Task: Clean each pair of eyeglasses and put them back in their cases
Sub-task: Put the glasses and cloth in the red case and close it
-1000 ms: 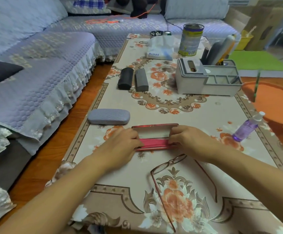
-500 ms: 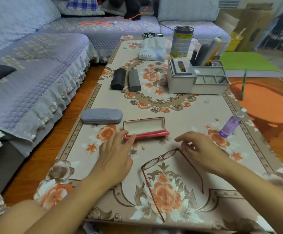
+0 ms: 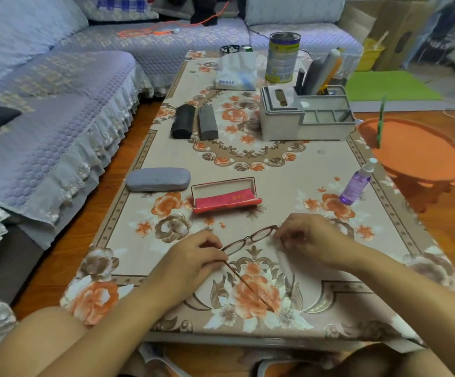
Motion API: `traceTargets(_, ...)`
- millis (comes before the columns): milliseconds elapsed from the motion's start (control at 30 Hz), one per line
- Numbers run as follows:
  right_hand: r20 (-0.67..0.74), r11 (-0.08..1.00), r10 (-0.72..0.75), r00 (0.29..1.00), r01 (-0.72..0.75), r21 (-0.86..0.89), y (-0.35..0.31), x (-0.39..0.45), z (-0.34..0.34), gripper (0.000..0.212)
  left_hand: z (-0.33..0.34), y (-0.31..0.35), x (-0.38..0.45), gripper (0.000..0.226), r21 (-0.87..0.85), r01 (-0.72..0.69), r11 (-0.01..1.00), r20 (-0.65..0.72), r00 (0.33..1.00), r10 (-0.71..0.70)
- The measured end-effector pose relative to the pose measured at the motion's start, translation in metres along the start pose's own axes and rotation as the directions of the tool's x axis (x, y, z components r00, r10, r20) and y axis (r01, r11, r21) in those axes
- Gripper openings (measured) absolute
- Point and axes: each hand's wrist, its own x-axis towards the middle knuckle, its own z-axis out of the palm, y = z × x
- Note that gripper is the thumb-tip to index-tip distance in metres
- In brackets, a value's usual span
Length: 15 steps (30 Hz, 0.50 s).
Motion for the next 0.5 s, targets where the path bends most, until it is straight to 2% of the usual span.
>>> traceTargets(100,-0.004,1.0,-0.022,1.0,0.022,-0.004,-0.003,-0.002,0.002,0.028,0.003,0.004,0.004,0.01,-0.026,0.054,0.998,-0.039,0.998,-0.055)
traceTargets(267,-0.061,0.998,-0.068,0.996,0.068,0.008,-0.006,-0.007,0.011,0.02,0.012,0.016,0.007,0.009,-0.126,0.247,0.961,-0.121,0.957,-0.262)
traceTargets(367,-0.118,0.992,-0.126,0.985,0.124,-0.025,-0.013,-0.003,0.014,0.028,0.014,0.023,0.008,0.012,-0.205,0.285,0.936,-0.122,0.942,-0.314)
traceTargets(433,-0.14,0.987,-0.147,0.979,0.135,-0.089,-0.019,0.0,0.016,0.021,0.015,0.025,0.009,0.013,-0.242,0.283,0.928,-0.108,0.942,-0.316)
traceTargets(500,-0.131,0.971,-0.17,0.977,0.144,-0.19,-0.025,0.004,0.018,0.035,0.015,0.025,0.008,0.014,-0.262,0.285,0.922,-0.103,0.942,-0.32)
